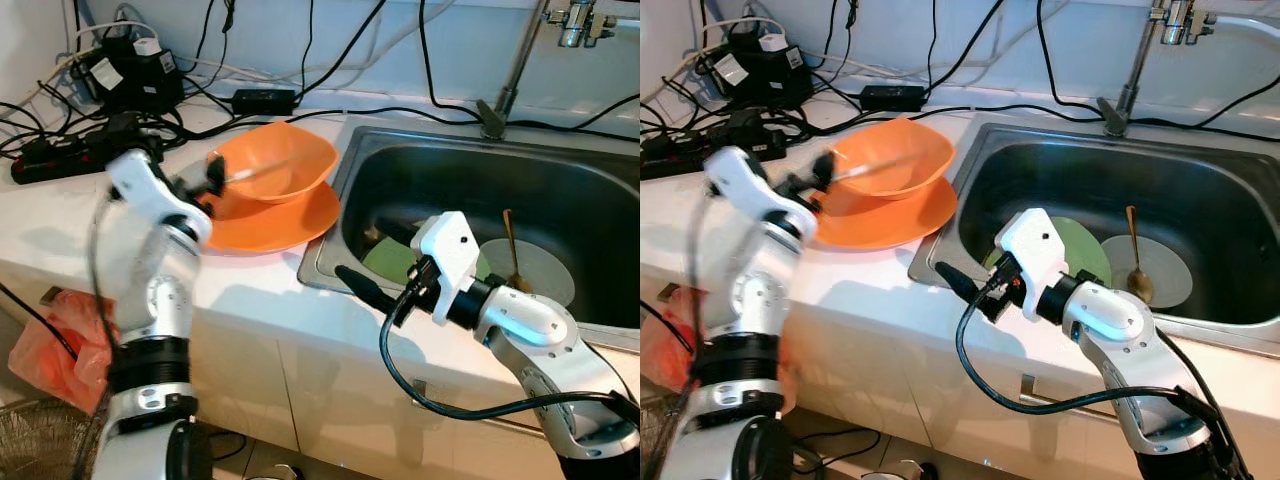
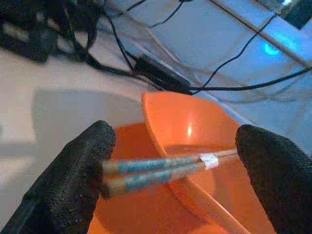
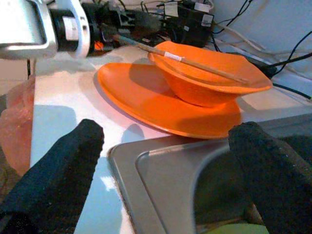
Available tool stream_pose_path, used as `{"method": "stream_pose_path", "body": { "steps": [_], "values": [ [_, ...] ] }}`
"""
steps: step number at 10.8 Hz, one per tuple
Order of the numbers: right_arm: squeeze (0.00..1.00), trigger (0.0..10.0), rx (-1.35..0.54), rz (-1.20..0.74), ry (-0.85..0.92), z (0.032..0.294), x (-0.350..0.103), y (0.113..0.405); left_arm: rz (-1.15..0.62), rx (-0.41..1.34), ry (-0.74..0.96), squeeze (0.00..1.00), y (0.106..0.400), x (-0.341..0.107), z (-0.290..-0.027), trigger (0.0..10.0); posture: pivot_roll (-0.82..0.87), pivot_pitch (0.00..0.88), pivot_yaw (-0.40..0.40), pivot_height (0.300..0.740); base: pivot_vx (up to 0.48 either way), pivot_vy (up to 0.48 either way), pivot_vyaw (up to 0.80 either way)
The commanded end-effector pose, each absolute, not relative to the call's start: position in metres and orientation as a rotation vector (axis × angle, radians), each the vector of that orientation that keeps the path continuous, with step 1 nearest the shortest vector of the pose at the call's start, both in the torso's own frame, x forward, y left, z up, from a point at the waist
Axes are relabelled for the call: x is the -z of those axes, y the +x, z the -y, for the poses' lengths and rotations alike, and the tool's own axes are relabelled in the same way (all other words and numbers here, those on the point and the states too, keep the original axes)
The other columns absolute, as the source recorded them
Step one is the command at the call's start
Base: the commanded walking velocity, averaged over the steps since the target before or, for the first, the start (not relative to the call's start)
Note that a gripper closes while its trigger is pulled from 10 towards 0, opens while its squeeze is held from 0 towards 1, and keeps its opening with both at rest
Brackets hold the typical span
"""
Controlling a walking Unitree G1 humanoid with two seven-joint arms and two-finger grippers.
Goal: Kitchen organization
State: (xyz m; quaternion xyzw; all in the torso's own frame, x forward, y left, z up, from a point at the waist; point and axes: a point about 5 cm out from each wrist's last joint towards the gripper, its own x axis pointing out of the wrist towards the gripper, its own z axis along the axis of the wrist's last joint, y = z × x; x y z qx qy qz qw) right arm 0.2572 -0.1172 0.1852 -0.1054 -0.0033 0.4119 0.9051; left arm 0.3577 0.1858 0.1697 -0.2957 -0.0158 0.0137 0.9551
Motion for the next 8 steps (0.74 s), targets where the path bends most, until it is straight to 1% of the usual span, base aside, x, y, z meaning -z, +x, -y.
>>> {"method": "stream_pose_path", "body": {
  "steps": [1,2,3,4,7,8],
  "values": [
    [0.00,10.0,-0.871,0.017,-0.229,0.1146,-0.1891,0.2543,0.028,-0.021,-0.659,0.00,0.3609,-0.1718,-0.1862,10.0,0.09,0.002,0.071,0.740,0.000,0.000,0.00],
    [0.00,10.0,-0.871,0.017,-0.240,0.1141,-0.1883,0.2537,0.014,-0.039,-0.730,0.00,0.3621,-0.1665,-0.1889,1.3,0.09,0.005,0.071,0.740,0.000,0.000,0.00],
    [0.00,10.0,-0.869,0.017,-0.240,0.1140,-0.1882,0.2535,0.018,-0.039,-0.726,0.00,0.3624,-0.1669,-0.1895,0.0,0.09,0.005,0.071,0.740,0.000,0.000,0.00],
    [0.00,10.0,-0.865,0.019,-0.240,0.1142,-0.1882,0.2538,0.031,-0.029,-0.721,0.00,0.3634,-0.1688,-0.1896,0.0,0.09,0.005,0.071,0.740,0.000,0.000,0.00],
    [0.00,10.0,-0.860,0.017,-0.253,0.1142,-0.1867,0.2529,0.072,-0.015,-0.824,0.00,0.3662,-0.1735,-0.1936,0.0,0.08,0.009,0.071,0.740,0.000,0.000,0.00],
    [0.00,10.0,-0.857,0.015,-0.257,0.1148,-0.1867,0.2526,0.082,-0.008,-0.827,0.00,0.3663,-0.1745,-0.1937,0.0,0.08,0.010,0.071,0.740,0.000,0.000,0.00]
  ]
}}
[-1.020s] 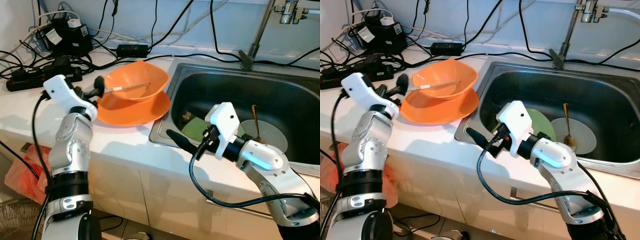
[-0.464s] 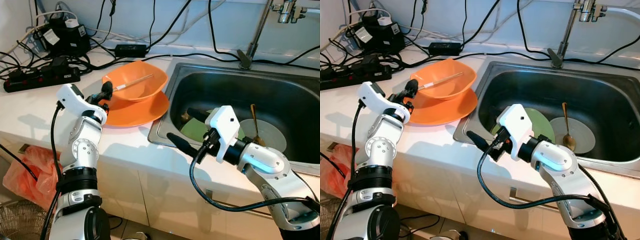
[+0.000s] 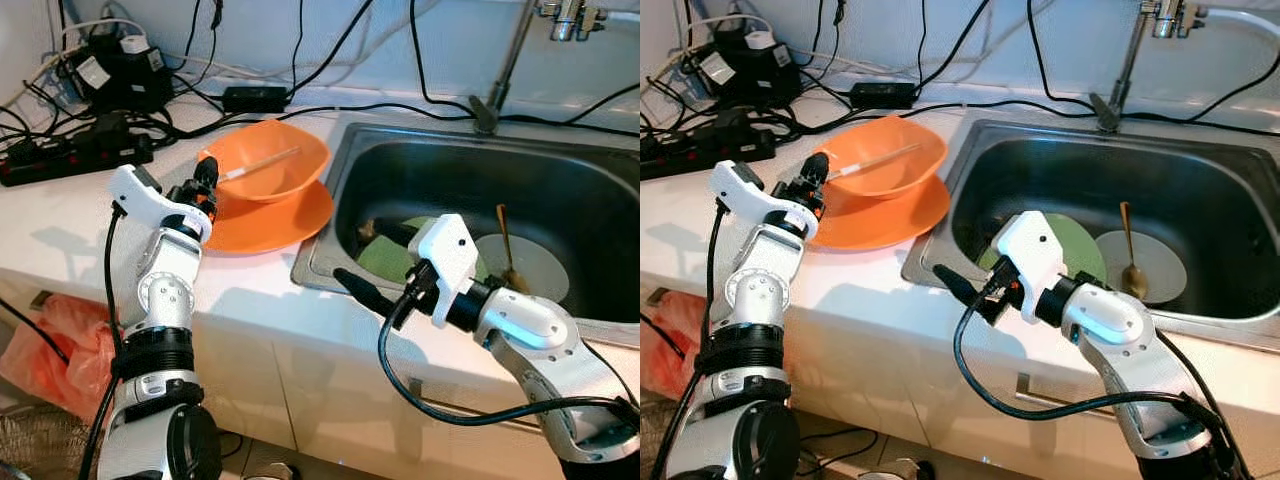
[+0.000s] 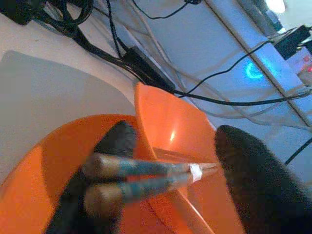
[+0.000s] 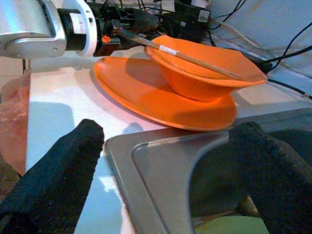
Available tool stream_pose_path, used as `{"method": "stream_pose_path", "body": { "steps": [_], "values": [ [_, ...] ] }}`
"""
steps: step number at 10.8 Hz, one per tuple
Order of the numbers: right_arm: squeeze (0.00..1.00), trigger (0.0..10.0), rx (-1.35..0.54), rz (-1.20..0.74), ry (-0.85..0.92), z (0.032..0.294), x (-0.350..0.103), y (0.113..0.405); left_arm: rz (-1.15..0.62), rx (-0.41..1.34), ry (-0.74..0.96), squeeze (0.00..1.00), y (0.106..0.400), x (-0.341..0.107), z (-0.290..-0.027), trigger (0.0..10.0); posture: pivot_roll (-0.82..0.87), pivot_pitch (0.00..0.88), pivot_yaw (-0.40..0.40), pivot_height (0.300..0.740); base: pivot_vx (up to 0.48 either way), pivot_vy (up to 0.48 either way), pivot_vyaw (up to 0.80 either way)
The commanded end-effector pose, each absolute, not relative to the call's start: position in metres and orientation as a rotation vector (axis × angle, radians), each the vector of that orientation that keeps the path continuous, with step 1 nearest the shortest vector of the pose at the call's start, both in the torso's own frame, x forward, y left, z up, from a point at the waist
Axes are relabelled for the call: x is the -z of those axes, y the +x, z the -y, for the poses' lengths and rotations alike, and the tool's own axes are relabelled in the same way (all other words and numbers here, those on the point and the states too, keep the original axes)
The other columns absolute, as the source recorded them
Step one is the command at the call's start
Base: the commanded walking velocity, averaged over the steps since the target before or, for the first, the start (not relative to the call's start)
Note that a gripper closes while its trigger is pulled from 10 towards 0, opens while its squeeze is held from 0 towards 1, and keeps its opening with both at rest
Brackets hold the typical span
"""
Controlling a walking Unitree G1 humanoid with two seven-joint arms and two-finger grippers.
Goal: Kitchen organization
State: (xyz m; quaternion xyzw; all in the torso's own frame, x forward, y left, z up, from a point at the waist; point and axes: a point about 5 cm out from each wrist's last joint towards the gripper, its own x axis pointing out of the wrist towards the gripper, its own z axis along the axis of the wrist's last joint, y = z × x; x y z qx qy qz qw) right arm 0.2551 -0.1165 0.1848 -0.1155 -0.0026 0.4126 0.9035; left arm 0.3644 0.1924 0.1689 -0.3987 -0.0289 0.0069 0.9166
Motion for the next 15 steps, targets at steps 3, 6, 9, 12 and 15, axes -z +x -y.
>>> {"method": "stream_pose_path", "body": {
  "steps": [3,6,9,12,15],
  "values": [
    [0.00,10.0,-0.851,0.015,-0.246,0.115,-0.187,0.253,0.098,-0.008,-0.842,0.00,0.366,-0.176,-0.195,0.0,0.08,0.010,0.067,0.740,0.000,0.000,0.00],
    [0.00,10.0,-0.853,0.013,-0.250,0.116,-0.187,0.254,0.123,-0.020,-0.843,0.00,0.364,-0.178,-0.197,0.0,0.08,0.010,0.061,0.740,0.000,0.000,0.00],
    [0.00,10.0,-0.858,0.012,-0.249,0.113,-0.185,0.253,0.161,0.018,-0.851,0.00,0.362,-0.186,-0.196,0.0,0.09,0.013,0.059,0.740,0.000,0.000,0.00],
    [0.00,10.0,-0.856,0.017,-0.249,0.112,-0.186,0.255,0.184,0.026,-0.831,0.00,0.361,-0.191,-0.199,0.0,0.09,0.011,0.058,0.740,0.000,0.000,0.00],
    [0.00,10.0,-0.851,0.021,-0.248,0.111,-0.186,0.256,0.201,0.039,-0.803,0.00,0.361,-0.197,-0.201,0.0,0.09,0.006,0.063,0.740,0.000,0.000,0.00]
  ]
}}
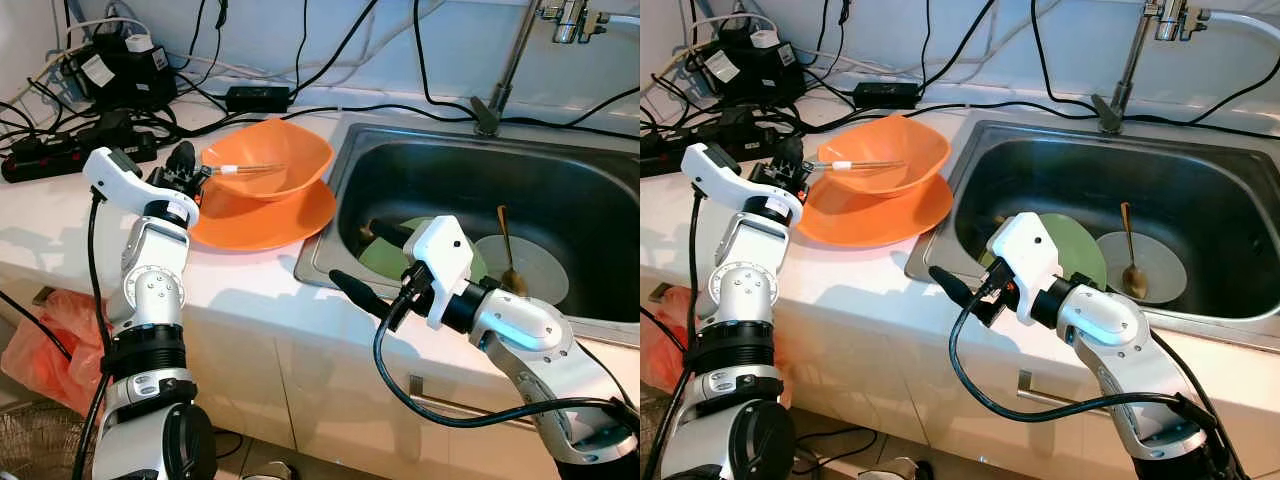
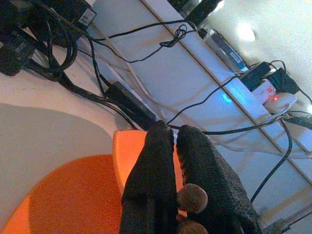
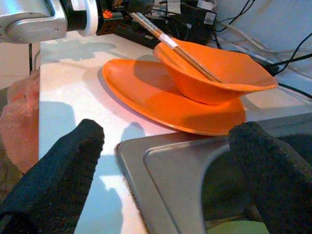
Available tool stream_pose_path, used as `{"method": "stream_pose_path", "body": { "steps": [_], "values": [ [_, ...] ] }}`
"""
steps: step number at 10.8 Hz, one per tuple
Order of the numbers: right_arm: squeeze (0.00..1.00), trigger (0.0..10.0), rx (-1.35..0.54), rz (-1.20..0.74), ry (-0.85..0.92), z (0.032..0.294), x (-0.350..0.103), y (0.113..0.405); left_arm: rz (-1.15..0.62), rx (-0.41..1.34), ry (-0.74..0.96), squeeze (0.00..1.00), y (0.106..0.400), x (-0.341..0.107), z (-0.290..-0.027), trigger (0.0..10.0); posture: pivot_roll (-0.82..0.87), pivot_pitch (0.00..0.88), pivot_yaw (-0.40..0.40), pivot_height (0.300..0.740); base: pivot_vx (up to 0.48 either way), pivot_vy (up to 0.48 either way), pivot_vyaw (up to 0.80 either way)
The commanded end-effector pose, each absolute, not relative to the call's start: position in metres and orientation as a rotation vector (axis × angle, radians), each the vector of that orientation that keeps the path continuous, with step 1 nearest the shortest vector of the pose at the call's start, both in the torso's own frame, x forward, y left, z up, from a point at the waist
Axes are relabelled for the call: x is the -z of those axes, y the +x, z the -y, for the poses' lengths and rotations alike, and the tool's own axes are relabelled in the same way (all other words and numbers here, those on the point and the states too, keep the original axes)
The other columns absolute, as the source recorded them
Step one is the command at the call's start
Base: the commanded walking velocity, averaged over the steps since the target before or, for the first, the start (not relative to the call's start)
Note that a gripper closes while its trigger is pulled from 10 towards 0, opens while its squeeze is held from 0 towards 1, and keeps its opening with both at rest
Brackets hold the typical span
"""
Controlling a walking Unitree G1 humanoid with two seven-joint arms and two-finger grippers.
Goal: Kitchen organization
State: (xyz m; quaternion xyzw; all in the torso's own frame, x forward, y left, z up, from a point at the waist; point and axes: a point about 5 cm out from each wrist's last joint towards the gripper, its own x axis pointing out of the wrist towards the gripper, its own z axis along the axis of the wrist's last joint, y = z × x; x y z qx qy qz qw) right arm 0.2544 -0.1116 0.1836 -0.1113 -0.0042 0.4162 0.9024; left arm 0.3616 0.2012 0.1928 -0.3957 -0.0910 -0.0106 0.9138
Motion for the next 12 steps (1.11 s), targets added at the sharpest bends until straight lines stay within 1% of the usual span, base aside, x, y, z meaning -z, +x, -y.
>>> {"method": "stream_pose_path", "body": {
  "steps": [1,2,4,6,8,9,10,11,12],
  "values": [
    [0.00,10.0,-0.848,0.023,-0.247,0.111,-0.186,0.257,0.217,0.048,-0.804,0.00,0.361,-0.203,-0.202,0.0,0.09,0.004,0.063,0.740,0.000,0.000,0.00],
    [0.00,10.0,-0.847,0.024,-0.247,0.111,-0.186,0.257,0.226,0.061,-0.820,0.00,0.363,-0.207,-0.200,0.0,0.09,0.001,0.063,0.740,0.000,0.000,0.00],
    [0.00,10.0,-0.823,0.038,-0.240,0.112,-0.188,0.260,0.222,0.173,-0.834,0.00,0.363,-0.209,-0.184,0.0,0.09,0.000,0.066,0.740,0.000,0.000,0.00],
    [0.00,10.0,-0.746,0.069,-0.221,0.118,-0.192,0.267,0.265,0.292,-0.741,0.00,0.359,-0.225,-0.160,0.0,0.09,0.000,0.067,0.740,0.000,0.000,0.00],
    [0.00,10.0,-0.675,0.116,-0.203,0.123,-0.199,0.274,0.299,0.406,-0.701,0.00,0.354,-0.243,-0.136,0.0,0.09,0.000,0.068,0.740,0.000,0.000,0.00],
    [0.00,10.0,-0.611,0.149,-0.192,0.127,-0.204,0.279,0.317,0.482,-0.674,0.00,0.349,-0.250,-0.123,0.0,0.09,0.000,0.069,0.740,0.000,0.000,0.00],
    [0.00,10.0,-0.558,0.167,-0.192,0.131,-0.206,0.283,0.319,0.519,-0.672,0.00,0.347,-0.252,-0.116,0.0,0.09,0.000,0.069,0.740,0.000,0.000,0.00],
    [0.00,10.0,-0.454,0.185,-0.181,0.139,-0.209,0.290,0.306,0.550,-0.692,0.00,0.346,-0.251,-0.109,0.0,0.09,0.000,0.069,0.740,0.000,0.000,0.00],
    [0.00,10.0,-0.284,0.199,-0.138,0.156,-0.212,0.300,0.268,0.577,-0.699,0.00,0.346,-0.242,-0.098,0.0,0.08,0.000,0.071,0.740,0.000,0.000,0.00]
  ]
}}
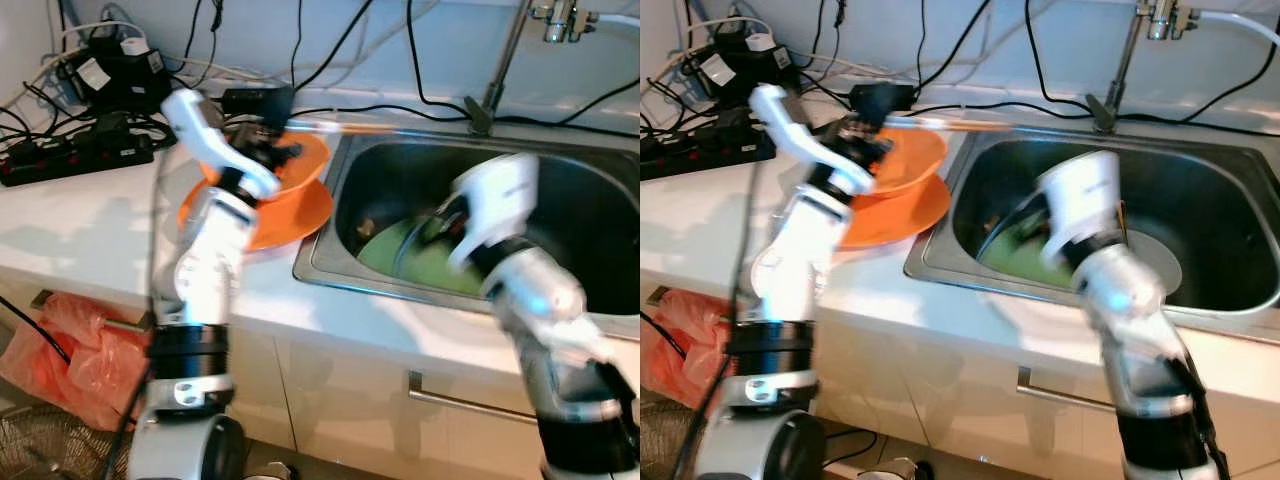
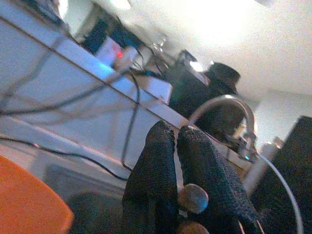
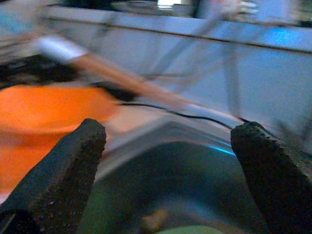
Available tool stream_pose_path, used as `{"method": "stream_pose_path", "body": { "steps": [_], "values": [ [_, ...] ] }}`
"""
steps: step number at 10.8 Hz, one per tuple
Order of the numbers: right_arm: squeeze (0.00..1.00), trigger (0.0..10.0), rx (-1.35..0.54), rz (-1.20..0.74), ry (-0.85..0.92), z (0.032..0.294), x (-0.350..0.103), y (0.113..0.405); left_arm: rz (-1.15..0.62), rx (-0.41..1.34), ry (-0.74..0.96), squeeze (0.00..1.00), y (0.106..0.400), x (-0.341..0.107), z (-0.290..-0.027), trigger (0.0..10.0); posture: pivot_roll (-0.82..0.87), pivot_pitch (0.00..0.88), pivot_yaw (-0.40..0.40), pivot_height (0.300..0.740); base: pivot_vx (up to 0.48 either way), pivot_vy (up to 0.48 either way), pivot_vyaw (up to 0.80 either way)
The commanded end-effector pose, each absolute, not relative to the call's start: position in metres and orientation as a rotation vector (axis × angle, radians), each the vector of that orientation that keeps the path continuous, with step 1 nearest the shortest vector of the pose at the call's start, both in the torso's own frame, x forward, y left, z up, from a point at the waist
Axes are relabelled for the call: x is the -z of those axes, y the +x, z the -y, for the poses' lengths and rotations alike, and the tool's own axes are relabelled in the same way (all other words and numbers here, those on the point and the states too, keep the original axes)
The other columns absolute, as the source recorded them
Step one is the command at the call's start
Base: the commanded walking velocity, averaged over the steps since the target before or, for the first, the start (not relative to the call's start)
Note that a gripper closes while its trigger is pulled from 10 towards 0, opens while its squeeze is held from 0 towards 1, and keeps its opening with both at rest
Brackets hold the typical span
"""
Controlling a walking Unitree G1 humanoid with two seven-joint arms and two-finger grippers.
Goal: Kitchen organization
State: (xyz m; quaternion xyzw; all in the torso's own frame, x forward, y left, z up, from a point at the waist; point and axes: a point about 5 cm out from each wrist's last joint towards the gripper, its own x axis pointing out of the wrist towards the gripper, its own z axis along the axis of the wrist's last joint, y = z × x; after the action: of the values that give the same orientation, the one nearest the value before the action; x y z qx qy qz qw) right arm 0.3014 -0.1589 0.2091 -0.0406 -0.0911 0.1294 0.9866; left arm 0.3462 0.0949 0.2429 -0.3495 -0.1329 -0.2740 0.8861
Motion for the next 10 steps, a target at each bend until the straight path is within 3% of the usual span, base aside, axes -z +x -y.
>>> {"method": "stream_pose_path", "body": {
  "steps": [1,2,4,6,8,10],
  "values": [
    [0.00,10.0,-0.201,0.177,-0.009,0.168,-0.211,0.305,0.215,0.578,-0.748,0.00,0.347,-0.228,-0.087,0.0,0.07,0.000,0.072,0.740,0.000,0.000,0.00],
    [0.00,10.0,-0.200,0.172,-0.006,0.168,-0.210,0.305,0.194,0.569,-0.780,0.00,0.348,-0.223,-0.083,0.0,0.07,0.000,0.073,0.740,0.000,0.000,0.00],
    [0.00,10.0,-0.192,0.167,-0.005,0.167,-0.208,0.303,0.160,0.574,-0.832,0.00,0.348,-0.218,-0.072,0.0,0.06,0.003,0.076,0.740,0.000,0.000,-0.80],
    [0.00,10.0,-0.182,0.156,0.023,0.167,-0.207,0.303,0.119,0.517,-0.938,0.00,0.352,-0.210,-0.078,0.0,0.06,0.013,0.074,0.740,0.000,0.000,-0.40],
    [0.00,10.0,-0.157,0.101,0.303,0.158,-0.203,0.310,0.065,0.491,-1.049,0.00,0.355,-0.198,-0.080,0.0,0.06,0.023,0.072,0.740,0.000,0.000,0.00],
    [0.00,10.0,-0.157,0.063,0.401,0.152,-0.201,0.314,0.083,0.467,-1.081,0.00,0.357,-0.199,-0.081,0.0,0.05,0.030,0.067,0.740,0.000,0.000,0.00]
  ]
}}
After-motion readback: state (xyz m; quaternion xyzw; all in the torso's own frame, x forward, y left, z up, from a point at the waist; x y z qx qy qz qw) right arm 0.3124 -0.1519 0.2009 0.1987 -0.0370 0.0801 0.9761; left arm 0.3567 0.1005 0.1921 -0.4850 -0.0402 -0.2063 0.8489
